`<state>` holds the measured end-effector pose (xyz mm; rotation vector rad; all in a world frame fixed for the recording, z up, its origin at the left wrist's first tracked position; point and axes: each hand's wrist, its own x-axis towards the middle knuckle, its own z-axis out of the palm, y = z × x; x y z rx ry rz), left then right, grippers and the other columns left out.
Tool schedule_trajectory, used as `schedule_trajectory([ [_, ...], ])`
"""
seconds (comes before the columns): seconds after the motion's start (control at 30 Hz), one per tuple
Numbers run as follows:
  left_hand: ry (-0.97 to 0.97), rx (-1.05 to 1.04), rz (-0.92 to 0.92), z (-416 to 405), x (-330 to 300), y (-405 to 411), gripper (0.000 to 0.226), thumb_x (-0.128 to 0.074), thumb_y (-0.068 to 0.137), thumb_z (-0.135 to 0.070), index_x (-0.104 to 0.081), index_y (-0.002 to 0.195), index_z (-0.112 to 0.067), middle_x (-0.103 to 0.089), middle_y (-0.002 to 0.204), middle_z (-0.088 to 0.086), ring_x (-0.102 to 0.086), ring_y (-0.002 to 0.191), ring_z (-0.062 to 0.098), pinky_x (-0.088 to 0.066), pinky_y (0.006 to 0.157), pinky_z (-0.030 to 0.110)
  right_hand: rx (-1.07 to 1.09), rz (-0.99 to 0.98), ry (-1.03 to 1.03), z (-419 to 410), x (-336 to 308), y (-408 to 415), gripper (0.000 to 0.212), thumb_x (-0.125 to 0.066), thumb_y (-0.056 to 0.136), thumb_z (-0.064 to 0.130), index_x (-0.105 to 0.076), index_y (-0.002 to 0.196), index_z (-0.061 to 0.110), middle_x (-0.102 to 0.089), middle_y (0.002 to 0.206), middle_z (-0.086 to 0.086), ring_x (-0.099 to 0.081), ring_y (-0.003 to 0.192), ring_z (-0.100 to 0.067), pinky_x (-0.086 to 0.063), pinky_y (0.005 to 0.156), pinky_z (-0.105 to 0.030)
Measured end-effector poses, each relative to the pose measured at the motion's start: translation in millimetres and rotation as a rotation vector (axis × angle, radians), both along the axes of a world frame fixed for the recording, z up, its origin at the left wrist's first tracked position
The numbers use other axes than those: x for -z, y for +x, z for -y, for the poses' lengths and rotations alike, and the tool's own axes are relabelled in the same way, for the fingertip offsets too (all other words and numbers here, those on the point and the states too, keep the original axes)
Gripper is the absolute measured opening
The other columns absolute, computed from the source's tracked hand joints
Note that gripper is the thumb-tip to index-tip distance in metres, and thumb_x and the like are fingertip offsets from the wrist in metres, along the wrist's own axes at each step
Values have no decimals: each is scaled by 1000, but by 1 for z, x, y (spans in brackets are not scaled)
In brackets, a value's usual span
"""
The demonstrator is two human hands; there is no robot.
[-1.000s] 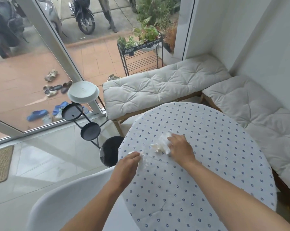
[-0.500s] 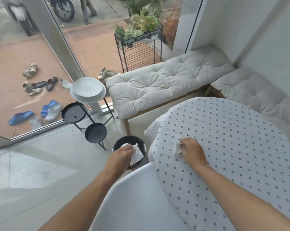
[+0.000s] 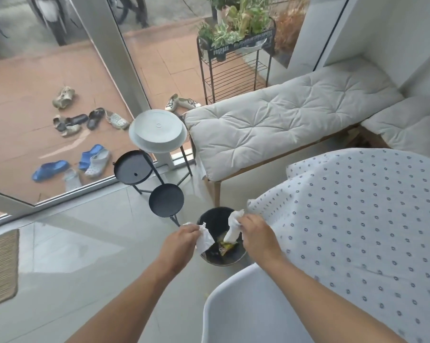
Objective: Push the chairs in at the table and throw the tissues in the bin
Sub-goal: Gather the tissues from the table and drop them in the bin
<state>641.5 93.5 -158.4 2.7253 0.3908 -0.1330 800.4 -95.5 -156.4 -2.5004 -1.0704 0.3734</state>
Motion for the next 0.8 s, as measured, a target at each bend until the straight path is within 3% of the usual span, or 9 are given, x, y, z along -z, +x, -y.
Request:
schedule_trajectory([
  [0.17,-30,51,-77,-19,98,25,15,-61,83,0,-66,96,-5,-69,110,10,-59,104,33,-44,70,36,-3,-21,-159,-19,114,0,34,-56,89,-4,-65,115,15,-64,107,-2,-57,102,-25,-44,68,-29],
  [0.3,-78,87,-112,-29,186,48,17,-64,71,7,-56,74,-9,-68,90,12,-61,87,35,-33,61,33,-18,-48,-235,-31,191,9,34,-54,87,-7,-64,111,15,-62,107,-2,-57,100,-25,-50,70,-33],
  [0.43,-125,84,-108,-27,271,71,17,-66,79,2,-73,93,-7,-70,100,6,-60,92,24,-42,67,30,-61,-62,-329,-38,255,12,28,-51,82,-10,-56,93,15,-57,92,-2,-57,91,-27,-40,63,-34],
  [0.5,-106,108,-151,-22,300,80,23,-64,83,-3,-74,103,-13,-70,109,2,-62,101,25,-51,80,37,-57,-112,-362,-40,281,14,25,-54,84,-7,-49,86,17,-52,87,-2,-60,88,-29,-39,62,-35],
  [0.57,-46,133,-228,-20,319,87,32,-63,85,-5,-72,112,-20,-64,125,2,-59,117,28,-50,97,47,-59,-181,-400,-43,300,16,20,-62,88,2,-52,99,16,-56,96,-5,-61,96,-33,-43,67,-37],
  [0.67,-39,100,-350,-24,331,89,56,-61,92,-4,-55,142,-28,-36,163,2,-26,152,30,-22,121,62,-94,-197,-527,-44,317,18,52,-69,92,30,-46,137,18,-57,133,-10,-52,123,-35,-49,92,-44],
  [0.73,-57,78,-393,-30,330,85,59,-60,96,-13,-44,151,-28,-20,170,5,-11,157,29,-12,124,62,-100,-170,-584,-43,320,14,69,-64,92,46,-36,150,19,-44,152,-12,-36,141,-38,-37,114,-52],
  [0.8,-27,71,-419,-37,323,80,59,-56,99,-24,-36,154,-28,-10,173,6,-4,158,30,-9,124,64,-90,-154,-613,-41,317,11,77,-56,94,56,-27,156,20,-23,166,-13,-15,153,-39,-21,122,-55],
])
